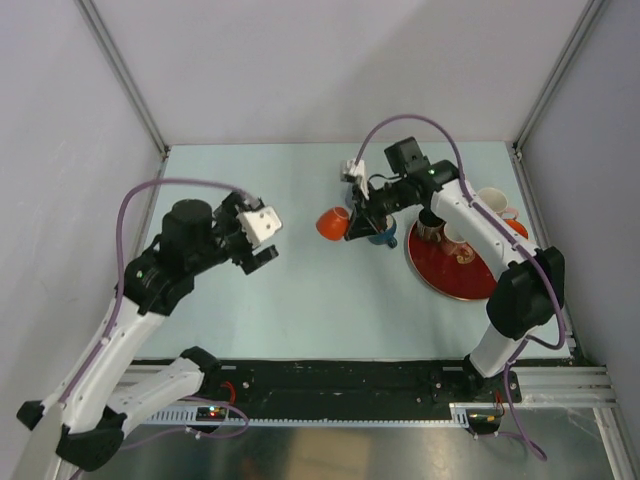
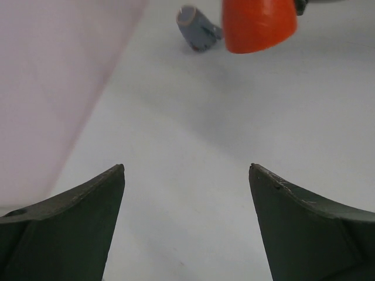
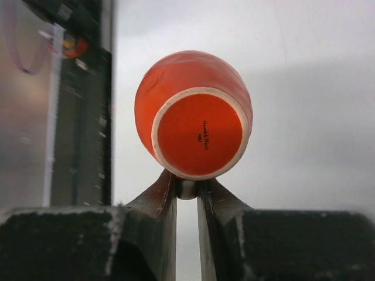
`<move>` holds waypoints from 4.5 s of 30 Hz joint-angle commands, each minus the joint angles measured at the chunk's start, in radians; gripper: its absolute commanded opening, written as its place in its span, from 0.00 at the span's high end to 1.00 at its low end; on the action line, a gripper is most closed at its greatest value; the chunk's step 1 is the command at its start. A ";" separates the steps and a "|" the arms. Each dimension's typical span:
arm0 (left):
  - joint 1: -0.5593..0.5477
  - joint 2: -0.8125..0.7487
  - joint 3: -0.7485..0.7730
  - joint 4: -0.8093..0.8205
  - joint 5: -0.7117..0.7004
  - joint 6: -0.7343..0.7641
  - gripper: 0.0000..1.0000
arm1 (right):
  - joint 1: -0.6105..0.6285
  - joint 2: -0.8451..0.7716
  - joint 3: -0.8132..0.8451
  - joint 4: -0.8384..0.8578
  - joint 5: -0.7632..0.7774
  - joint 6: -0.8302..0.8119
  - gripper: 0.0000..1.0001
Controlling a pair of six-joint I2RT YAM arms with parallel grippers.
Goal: Turn the mug right side up
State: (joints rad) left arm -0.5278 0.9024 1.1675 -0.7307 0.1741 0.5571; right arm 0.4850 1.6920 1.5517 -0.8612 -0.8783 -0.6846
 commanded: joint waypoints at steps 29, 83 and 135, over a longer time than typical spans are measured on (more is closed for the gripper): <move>-0.290 0.007 -0.335 0.915 -0.167 0.726 0.86 | 0.017 0.029 -0.186 1.381 -0.756 1.622 1.00; -0.184 0.742 0.538 -0.397 -0.061 -0.418 1.00 | 0.396 -0.356 -0.457 0.609 0.665 -0.027 0.53; -0.099 0.649 0.448 -0.385 -0.106 -0.365 0.00 | -0.514 -0.952 -0.817 0.094 0.487 0.062 1.00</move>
State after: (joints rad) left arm -0.6353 1.6024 1.6154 -1.1278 0.0494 0.1673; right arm 0.1310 0.8047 0.7475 -0.6643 -0.3267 -0.6209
